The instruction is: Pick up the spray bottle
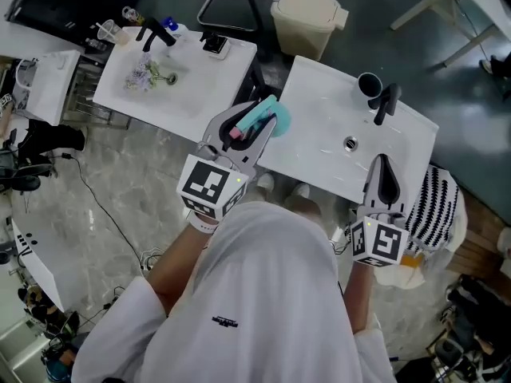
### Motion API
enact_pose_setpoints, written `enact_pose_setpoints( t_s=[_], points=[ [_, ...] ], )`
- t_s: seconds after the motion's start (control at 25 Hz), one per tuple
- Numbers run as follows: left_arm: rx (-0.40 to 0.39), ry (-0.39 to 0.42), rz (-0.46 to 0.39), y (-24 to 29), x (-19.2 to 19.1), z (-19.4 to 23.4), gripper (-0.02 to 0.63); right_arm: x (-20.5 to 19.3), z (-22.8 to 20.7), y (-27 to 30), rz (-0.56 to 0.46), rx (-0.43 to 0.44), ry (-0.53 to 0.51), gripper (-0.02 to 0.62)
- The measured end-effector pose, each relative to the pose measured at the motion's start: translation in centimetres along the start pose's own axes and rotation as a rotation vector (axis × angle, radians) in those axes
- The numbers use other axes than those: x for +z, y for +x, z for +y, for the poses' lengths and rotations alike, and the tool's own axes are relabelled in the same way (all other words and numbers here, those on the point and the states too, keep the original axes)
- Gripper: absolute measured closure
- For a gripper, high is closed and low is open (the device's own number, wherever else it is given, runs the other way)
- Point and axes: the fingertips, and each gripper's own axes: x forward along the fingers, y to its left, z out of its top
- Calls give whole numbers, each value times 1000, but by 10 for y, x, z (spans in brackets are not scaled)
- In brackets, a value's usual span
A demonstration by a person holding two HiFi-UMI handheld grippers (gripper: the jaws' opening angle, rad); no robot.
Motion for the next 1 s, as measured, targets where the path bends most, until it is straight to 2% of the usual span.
enact_pose_setpoints(
  t_s=[0.4, 1.0],
  points=[
    [42, -13, -7, -39, -13, -15, 477, 0, -4, -25, -13, -21, -6, 588],
    [33, -21, 13, -53, -29, -31, 477, -4, 11, -52, -15, -13, 14, 588]
  ],
)
